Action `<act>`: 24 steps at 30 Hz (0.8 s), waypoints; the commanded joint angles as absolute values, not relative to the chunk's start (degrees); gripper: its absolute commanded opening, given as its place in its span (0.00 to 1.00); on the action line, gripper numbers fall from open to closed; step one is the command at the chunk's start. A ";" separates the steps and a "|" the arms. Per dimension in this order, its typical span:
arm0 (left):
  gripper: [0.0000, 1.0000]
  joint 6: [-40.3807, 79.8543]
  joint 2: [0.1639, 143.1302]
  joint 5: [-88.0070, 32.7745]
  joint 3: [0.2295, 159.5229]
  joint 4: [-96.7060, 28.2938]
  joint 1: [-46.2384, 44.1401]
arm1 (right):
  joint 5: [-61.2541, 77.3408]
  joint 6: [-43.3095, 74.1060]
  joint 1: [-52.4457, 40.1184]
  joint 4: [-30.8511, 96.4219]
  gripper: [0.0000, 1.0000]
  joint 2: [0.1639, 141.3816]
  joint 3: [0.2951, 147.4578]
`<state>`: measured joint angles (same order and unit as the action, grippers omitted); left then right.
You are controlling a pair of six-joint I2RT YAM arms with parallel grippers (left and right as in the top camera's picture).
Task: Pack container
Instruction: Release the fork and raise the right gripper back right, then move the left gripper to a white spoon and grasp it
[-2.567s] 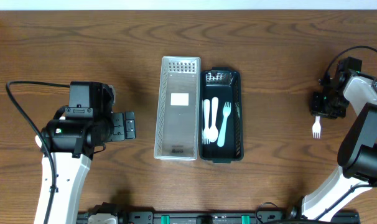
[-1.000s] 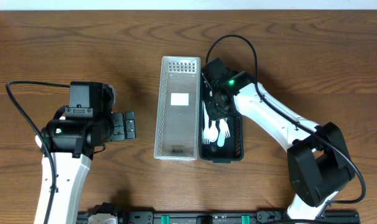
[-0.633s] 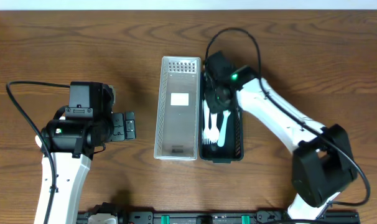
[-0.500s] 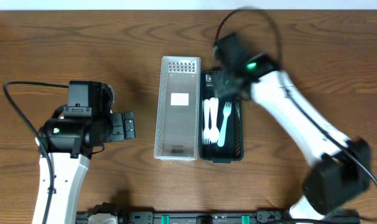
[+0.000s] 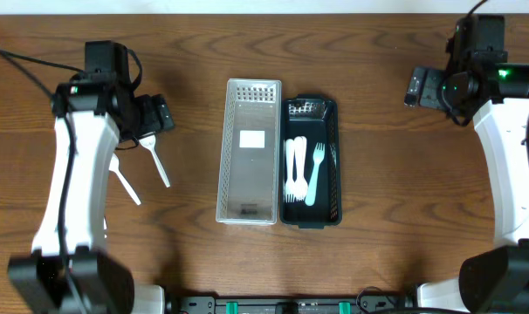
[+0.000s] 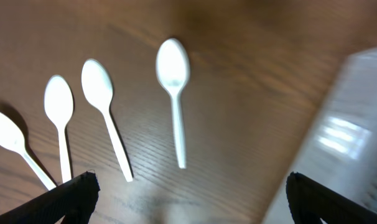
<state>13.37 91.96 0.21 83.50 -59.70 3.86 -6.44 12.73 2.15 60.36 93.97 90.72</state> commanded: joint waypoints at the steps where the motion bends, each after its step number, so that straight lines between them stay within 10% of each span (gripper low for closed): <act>1: 0.98 15.40 98.56 -1.13 83.37 -59.20 6.48 | -4.91 11.49 2.70 59.66 0.99 94.98 88.53; 24: 0.98 13.17 118.78 -6.04 82.32 -49.91 7.22 | -5.15 9.08 2.61 58.04 0.99 96.55 85.80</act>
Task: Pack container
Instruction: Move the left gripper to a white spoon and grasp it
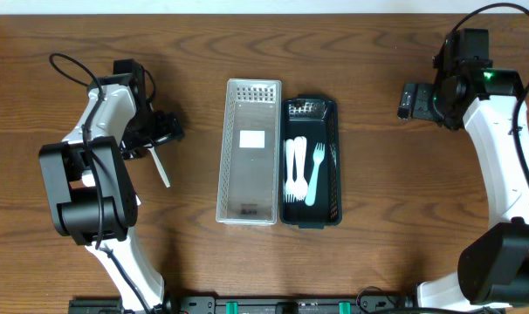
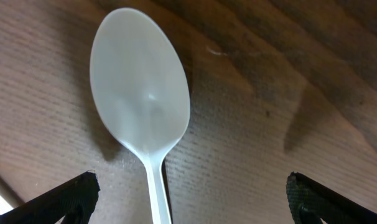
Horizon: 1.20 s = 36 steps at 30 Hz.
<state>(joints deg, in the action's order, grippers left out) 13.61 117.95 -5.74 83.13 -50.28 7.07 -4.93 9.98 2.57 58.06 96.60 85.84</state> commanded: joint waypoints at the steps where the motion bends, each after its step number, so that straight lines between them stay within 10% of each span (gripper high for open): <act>1: 0.98 13.17 119.00 -6.04 82.08 -49.58 7.22 | -5.15 9.10 2.61 58.04 0.99 96.55 85.80; 14: 0.98 13.17 119.94 -6.02 80.73 -48.49 7.22 | -5.13 9.08 2.61 58.11 0.99 96.55 85.80; 19: 0.65 13.17 119.94 -6.02 80.68 -48.64 7.22 | -5.13 9.08 2.61 58.11 0.99 96.55 85.80; 36: 0.19 13.17 119.94 -6.00 80.68 -49.39 7.22 | -5.15 8.03 2.61 58.08 0.99 96.55 85.80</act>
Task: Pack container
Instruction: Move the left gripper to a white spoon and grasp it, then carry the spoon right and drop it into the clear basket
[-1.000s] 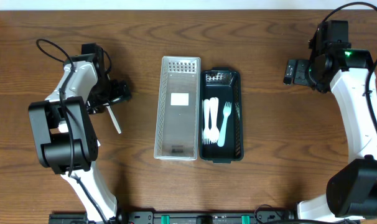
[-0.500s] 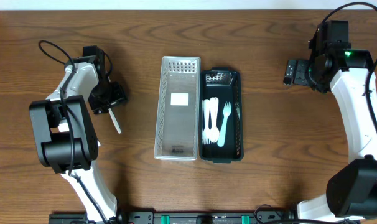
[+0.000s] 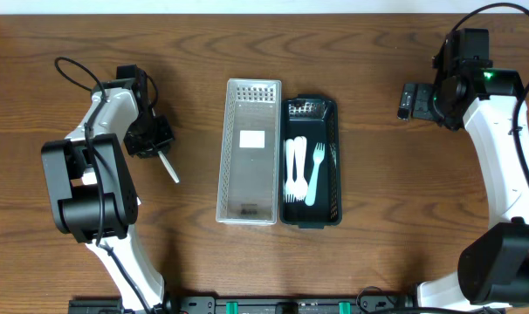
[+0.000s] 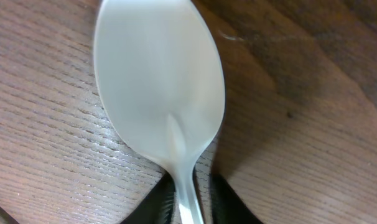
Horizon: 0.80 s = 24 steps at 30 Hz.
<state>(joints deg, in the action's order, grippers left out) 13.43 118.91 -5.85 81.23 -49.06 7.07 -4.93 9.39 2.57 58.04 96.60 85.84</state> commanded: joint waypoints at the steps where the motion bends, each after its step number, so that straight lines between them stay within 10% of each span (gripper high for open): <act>1: 0.15 13.17 119.94 -6.00 80.68 -49.39 7.22 | -5.15 8.05 2.61 58.08 0.99 96.55 85.80; 24: 0.06 11.22 100.25 -4.73 90.63 -60.69 -7.77 | -5.15 8.03 2.61 57.60 0.99 96.55 85.80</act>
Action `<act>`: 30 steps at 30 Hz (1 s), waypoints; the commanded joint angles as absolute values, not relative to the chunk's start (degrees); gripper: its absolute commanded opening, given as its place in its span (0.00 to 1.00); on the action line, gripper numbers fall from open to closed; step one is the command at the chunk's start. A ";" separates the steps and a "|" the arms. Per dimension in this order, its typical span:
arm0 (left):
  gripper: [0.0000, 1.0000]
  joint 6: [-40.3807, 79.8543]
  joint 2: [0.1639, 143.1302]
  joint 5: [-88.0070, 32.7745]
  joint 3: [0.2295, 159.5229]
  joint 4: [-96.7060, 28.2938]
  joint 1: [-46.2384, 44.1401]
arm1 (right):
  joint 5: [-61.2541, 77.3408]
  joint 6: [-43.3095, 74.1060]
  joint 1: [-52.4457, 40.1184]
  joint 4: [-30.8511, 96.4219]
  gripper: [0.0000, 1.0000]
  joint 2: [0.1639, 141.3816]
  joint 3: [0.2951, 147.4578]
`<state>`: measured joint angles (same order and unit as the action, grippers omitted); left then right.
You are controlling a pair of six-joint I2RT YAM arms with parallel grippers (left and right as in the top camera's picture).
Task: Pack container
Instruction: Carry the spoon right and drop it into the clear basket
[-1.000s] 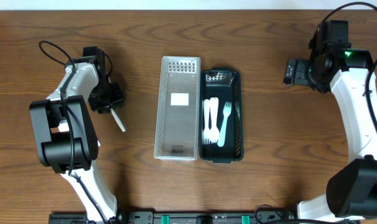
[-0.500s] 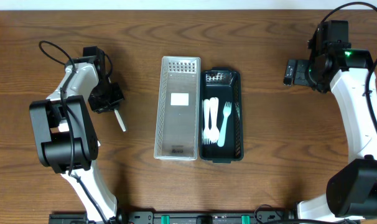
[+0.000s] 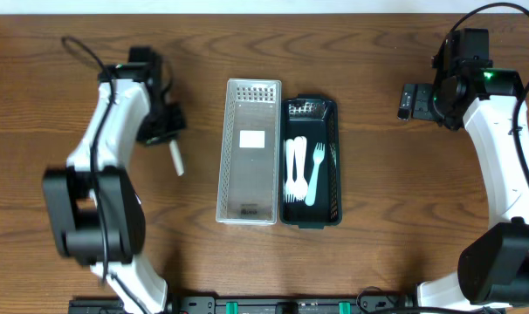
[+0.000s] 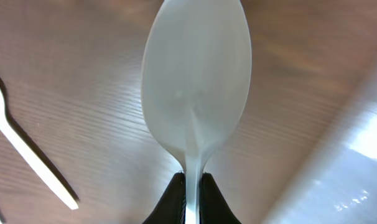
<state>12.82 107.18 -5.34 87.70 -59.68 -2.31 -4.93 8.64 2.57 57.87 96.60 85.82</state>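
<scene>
My left gripper [image 4: 191, 190] is shut on the neck of a white plastic spoon [image 4: 196, 81], whose bowl fills the left wrist view, held above the wood. From overhead the left gripper [image 3: 166, 139] is left of the clear mesh basket [image 3: 249, 205], with the spoon's handle [image 3: 175, 160] sticking out below it. A dark green tray [image 3: 334, 166] beside the basket holds white forks [image 3: 304, 170]. My right gripper [image 3: 411, 99] hovers far right; its jaws cannot be made out.
Another white utensil handle [image 4: 30, 158] lies on the table below and left of the held spoon. The basket's corner [image 4: 356, 162] shows at the right of the left wrist view. The rest of the spoons are hidden under my left arm from overhead.
My left gripper, still shut on the spoon, has come up off the table and moved a little right and back, nearer the clear basket. The right arm has not moved.
My left gripper was open above a row of several spoons. Then it was down, open around the rightmost spoon. Then it was shut on that spoon's neck on the table. Now it holds the spoon clear of the wood near the basket.
</scene>
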 commanded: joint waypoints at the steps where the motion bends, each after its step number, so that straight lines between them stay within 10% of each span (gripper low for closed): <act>1: 0.05 11.27 98.54 -4.21 90.63 -60.66 -10.02 | -5.15 8.03 2.61 57.54 0.99 96.55 85.80; 10: 0.06 15.40 96.60 -2.13 88.71 -59.31 -27.09 | -5.13 8.03 2.61 57.47 0.99 96.55 85.80; 22: 0.07 15.33 109.40 -2.11 87.13 -57.06 -28.62 | -5.13 8.01 2.61 58.76 0.99 96.55 85.80; 28: 0.59 12.36 108.49 -0.75 88.25 -57.76 -28.38 | -5.13 7.38 2.61 58.98 0.99 96.55 85.80; 30: 0.61 12.34 106.72 2.85 89.73 -59.83 -27.81 | -5.13 7.33 2.61 59.00 0.99 96.55 85.80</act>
